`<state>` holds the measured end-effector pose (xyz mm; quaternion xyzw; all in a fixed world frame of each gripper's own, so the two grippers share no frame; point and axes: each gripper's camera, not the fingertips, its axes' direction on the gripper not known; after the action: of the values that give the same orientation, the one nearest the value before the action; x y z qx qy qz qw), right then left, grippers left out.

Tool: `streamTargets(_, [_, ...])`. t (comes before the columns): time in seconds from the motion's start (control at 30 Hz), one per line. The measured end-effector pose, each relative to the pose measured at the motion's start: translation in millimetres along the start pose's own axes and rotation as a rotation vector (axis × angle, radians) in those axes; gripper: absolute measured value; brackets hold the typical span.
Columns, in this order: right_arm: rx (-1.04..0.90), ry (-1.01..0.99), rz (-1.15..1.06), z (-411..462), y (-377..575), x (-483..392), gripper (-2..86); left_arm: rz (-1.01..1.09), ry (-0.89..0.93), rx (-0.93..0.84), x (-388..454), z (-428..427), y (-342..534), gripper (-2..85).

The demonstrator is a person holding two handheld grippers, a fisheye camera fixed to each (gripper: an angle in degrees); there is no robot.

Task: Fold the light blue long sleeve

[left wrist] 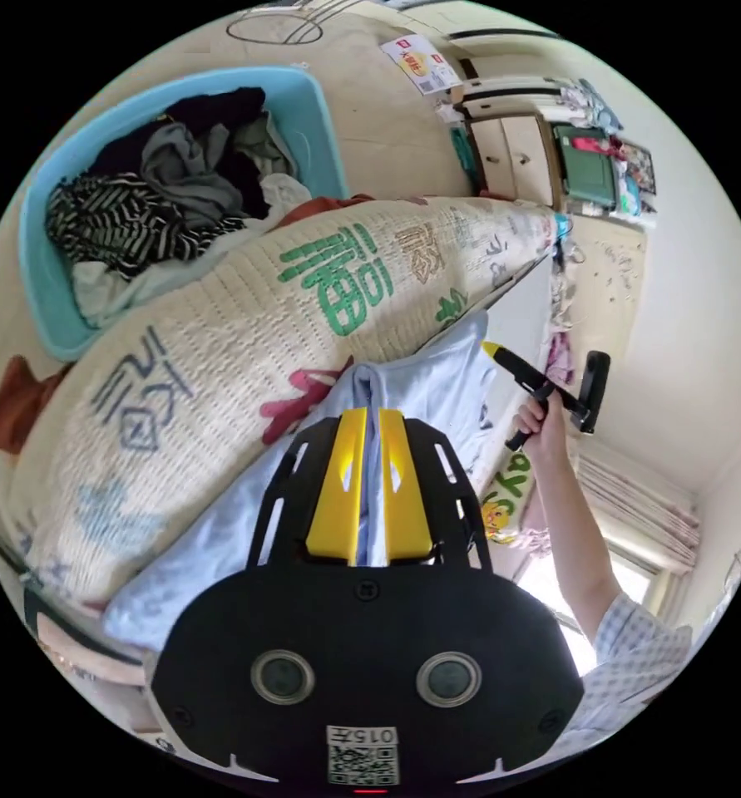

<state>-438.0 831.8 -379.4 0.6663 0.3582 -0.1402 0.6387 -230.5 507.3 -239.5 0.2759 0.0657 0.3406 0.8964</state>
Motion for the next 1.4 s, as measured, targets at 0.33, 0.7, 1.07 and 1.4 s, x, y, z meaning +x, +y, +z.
streamTargets(0.33, [0.074,0.005,0.252,-39,210,-31,4.9,0.383,0.069,-0.055,166,-138,92,-0.8])
streamTargets(0.7, [0.294,-0.237,0.749,-68,454,-38,4.3,0.316,0.379,-0.110,157,-220,163,-0.9])
streamTargets(1.07, [0.335,-0.243,0.693,-86,578,-93,4.4,0.437,0.380,-0.225,171,-283,228,-0.9])
streamTargets(1.4, [0.371,-0.238,0.782,-102,700,-127,4.4,0.549,0.296,-0.161,161,-349,278,-0.9])
